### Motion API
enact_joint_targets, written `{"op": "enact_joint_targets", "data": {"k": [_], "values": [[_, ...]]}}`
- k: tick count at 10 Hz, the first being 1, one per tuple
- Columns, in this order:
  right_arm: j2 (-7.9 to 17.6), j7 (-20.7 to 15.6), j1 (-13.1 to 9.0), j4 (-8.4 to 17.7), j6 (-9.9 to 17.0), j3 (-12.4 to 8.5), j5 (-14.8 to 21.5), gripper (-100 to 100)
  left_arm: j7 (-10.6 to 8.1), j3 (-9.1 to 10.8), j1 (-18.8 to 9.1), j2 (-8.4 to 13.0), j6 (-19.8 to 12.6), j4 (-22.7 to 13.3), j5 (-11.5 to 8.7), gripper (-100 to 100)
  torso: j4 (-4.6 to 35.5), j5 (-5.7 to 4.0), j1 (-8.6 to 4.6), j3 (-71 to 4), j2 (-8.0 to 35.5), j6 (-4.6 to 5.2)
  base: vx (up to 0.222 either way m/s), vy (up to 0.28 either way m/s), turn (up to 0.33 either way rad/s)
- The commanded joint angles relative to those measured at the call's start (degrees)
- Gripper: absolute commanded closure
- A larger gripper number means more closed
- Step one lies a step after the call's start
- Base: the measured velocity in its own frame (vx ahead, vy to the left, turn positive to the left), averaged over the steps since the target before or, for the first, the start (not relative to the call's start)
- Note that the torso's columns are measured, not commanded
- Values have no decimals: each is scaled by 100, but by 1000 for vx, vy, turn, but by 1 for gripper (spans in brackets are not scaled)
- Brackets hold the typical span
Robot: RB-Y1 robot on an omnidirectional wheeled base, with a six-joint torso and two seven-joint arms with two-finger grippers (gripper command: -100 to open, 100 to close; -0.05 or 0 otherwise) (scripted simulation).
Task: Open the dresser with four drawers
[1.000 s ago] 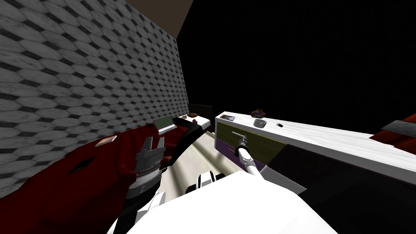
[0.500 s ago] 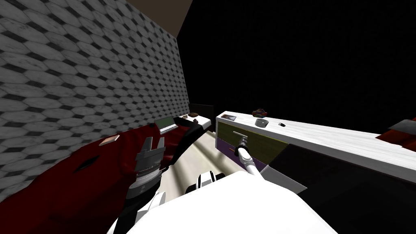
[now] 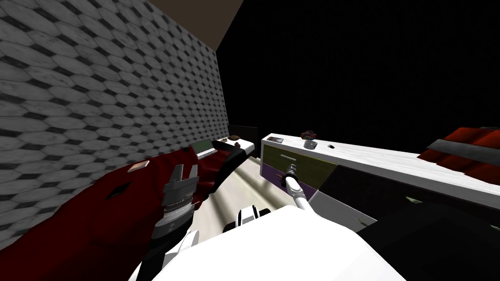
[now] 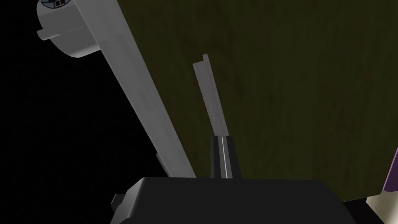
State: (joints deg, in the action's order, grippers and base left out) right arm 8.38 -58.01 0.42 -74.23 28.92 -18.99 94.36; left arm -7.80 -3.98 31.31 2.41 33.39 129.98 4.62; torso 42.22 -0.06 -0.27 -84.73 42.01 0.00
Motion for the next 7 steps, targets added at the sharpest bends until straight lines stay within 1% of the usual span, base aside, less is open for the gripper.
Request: {"op": "enact_joint_targets", "data": {"k": [1,5,6,7], "values": [[14,31,-195,51,-6,-53,-236,-100,0,1,2,1,0,0,0,0,-9,-6,-14,-21,-36,-1,188,-13,7],[39,78,-520,129,-14,-144,-622,-100,0,1,3,2,1,0,0,0,9,7,30,21,34,0,204,-33,5],[29,55,-448,91,-18,-131,-564,-100,0,1,3,1,1,0,0,0,11,7,30,26,43,0,85,-17,6],[-1,11,-583,190,133,-196,-575,-100,0,1,1,1,0,0,0,0,17,7,34,40,68,2,30,-129,201]]}}
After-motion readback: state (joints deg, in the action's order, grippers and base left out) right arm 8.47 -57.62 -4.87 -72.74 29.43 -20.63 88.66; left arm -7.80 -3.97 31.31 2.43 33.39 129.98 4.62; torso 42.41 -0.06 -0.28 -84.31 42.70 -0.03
